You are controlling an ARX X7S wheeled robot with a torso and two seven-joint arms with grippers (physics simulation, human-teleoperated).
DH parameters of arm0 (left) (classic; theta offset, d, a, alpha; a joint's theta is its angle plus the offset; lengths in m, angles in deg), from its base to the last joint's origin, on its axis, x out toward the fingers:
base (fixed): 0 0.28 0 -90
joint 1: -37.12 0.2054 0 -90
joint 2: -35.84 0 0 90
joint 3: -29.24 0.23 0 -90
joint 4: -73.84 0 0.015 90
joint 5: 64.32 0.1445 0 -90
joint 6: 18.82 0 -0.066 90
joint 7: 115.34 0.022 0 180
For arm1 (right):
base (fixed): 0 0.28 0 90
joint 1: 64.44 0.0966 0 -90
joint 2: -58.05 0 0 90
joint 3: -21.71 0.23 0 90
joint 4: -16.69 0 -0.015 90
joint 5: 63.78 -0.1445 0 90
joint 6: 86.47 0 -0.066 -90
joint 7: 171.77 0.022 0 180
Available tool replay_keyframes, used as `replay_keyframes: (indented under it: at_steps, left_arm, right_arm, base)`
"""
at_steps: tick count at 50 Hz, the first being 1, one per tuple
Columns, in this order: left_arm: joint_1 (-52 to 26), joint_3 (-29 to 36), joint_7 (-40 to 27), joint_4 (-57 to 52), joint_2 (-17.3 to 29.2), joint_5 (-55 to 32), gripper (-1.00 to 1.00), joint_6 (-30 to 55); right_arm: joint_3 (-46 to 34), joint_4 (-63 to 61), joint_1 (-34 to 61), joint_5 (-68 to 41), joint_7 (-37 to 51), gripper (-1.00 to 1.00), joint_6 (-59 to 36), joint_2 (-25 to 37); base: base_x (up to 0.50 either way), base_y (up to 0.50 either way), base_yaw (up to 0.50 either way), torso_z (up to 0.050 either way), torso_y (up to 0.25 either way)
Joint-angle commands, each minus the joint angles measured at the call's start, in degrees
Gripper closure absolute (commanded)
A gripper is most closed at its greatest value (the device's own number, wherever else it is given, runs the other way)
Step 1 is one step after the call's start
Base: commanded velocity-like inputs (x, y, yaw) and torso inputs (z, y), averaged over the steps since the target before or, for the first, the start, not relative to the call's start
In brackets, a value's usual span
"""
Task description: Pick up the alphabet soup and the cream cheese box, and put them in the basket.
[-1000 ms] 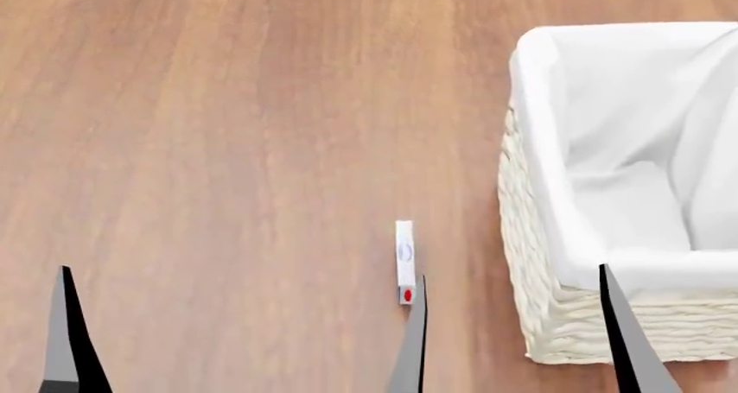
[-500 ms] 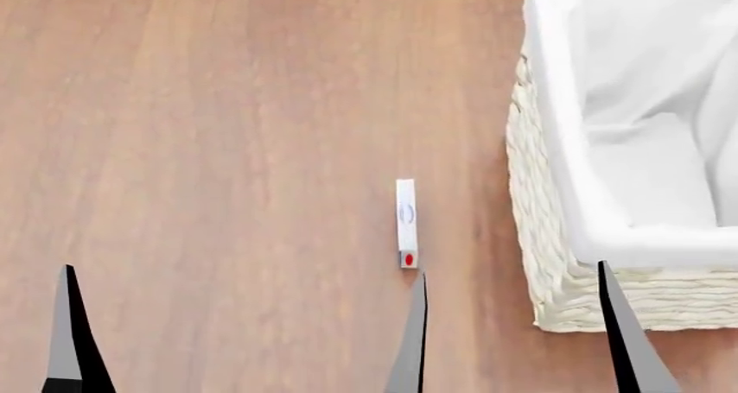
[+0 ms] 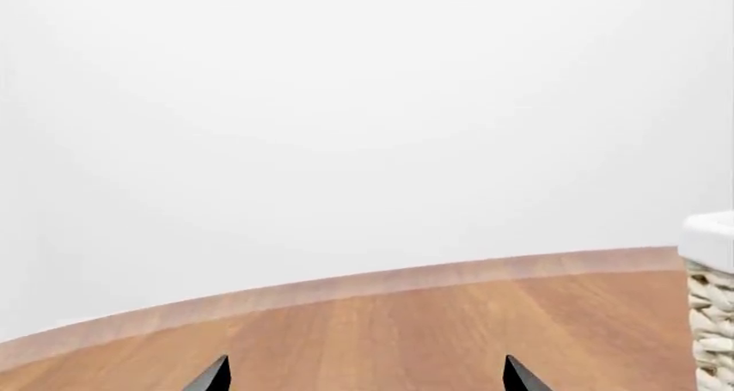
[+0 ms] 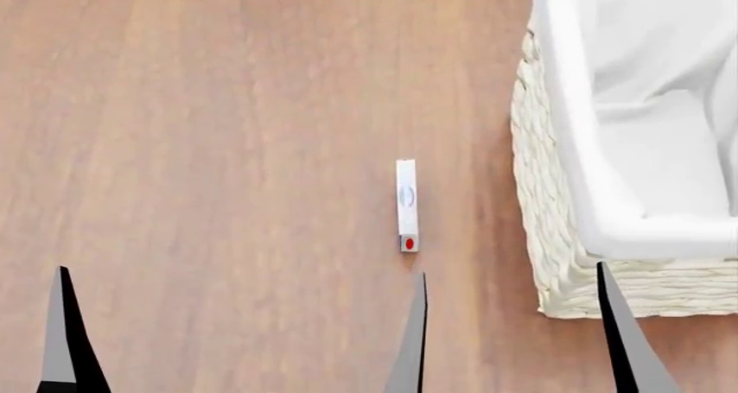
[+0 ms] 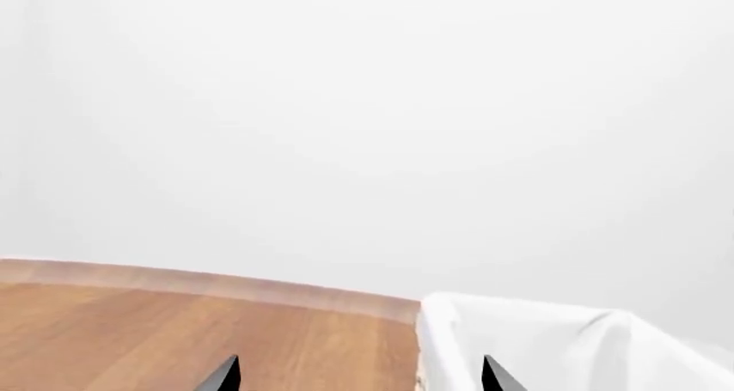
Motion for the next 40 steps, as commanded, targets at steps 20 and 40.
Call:
replay_keyframes:
  at_steps: [20, 40]
  left_arm:
    - [-0.6, 0.8, -0.6, 0.6, 0.3, -0.2, -1.00, -0.5]
    - [-0.3, 0.6, -1.0, 0.5, 0.9, -0.7, -1.00, -0.9]
  right_arm:
    - [0.6, 0.2, 0.4, -1.4, 1.0, -1.00, -0.7, 0.4]
    - [0.1, -0.5, 0.7, -1.9, 1.3, -1.00, -1.7, 0.5]
  base:
    - [0.00, 0.00, -0.15, 0.000, 0.000]
    - [0.00, 0.00, -0.16, 0.000, 0.000]
